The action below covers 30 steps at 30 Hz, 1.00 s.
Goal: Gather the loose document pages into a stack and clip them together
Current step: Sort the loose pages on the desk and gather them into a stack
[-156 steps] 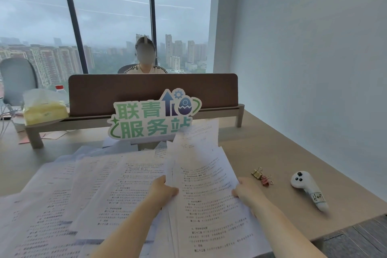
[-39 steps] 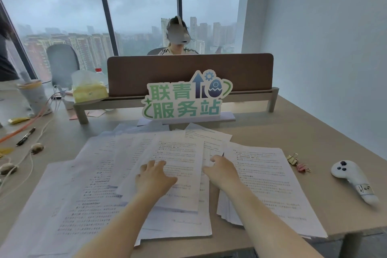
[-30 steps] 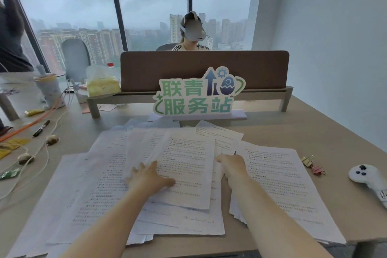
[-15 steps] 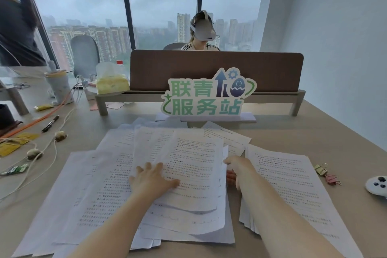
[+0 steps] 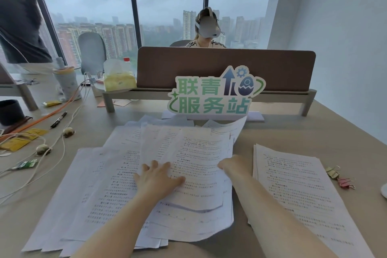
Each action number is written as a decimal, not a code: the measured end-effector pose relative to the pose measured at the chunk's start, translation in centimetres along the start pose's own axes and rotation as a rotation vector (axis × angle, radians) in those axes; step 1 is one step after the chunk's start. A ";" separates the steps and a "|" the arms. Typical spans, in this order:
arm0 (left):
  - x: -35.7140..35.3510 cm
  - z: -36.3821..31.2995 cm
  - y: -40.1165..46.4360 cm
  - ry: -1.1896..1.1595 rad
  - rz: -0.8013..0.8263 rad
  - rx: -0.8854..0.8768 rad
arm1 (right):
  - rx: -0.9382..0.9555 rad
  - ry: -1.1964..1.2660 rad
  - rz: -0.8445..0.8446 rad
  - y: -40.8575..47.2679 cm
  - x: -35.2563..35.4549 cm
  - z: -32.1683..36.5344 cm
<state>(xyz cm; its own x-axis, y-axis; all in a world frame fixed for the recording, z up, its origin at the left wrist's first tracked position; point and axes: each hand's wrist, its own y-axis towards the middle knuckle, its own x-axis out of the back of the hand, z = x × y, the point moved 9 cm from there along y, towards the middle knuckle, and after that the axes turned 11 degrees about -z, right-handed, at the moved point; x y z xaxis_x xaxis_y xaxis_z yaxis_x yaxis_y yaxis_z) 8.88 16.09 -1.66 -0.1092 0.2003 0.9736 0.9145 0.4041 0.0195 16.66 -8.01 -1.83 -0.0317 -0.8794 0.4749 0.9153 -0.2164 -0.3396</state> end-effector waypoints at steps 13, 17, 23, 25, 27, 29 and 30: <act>1.1 1.2 0.7 -0.264 -0.092 0.104 | 0.058 0.018 -0.057 0.7 2.2 -0.3; 1.7 0.8 1.0 -0.413 -0.126 0.134 | 0.099 0.086 -0.131 1.3 5.4 -0.1; 1.5 -0.3 2.2 -0.741 -0.039 0.209 | 0.130 0.247 -0.132 1.4 9.1 -0.2; 1.1 -1.3 2.2 -0.778 0.008 0.183 | 0.142 0.258 -0.176 1.7 10.5 -0.3; 0.8 -2.3 2.3 -0.830 0.017 0.160 | 0.138 0.254 -0.193 2.0 11.5 -0.3; 1.0 -2.7 2.4 -0.821 -0.026 0.155 | 0.143 0.242 -0.190 2.0 12.1 -0.3; 1.1 -2.7 2.5 -0.825 -0.039 0.174 | 0.145 0.243 -0.187 2.1 12.3 -0.4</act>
<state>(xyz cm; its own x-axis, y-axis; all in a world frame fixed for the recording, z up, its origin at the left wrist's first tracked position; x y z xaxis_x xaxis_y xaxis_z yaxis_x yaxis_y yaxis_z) 12.09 14.88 0.06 -0.4507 0.7440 0.4934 0.8387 0.5422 -0.0514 18.05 -19.47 3.01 -0.2833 -0.9093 0.3048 0.9316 -0.3364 -0.1378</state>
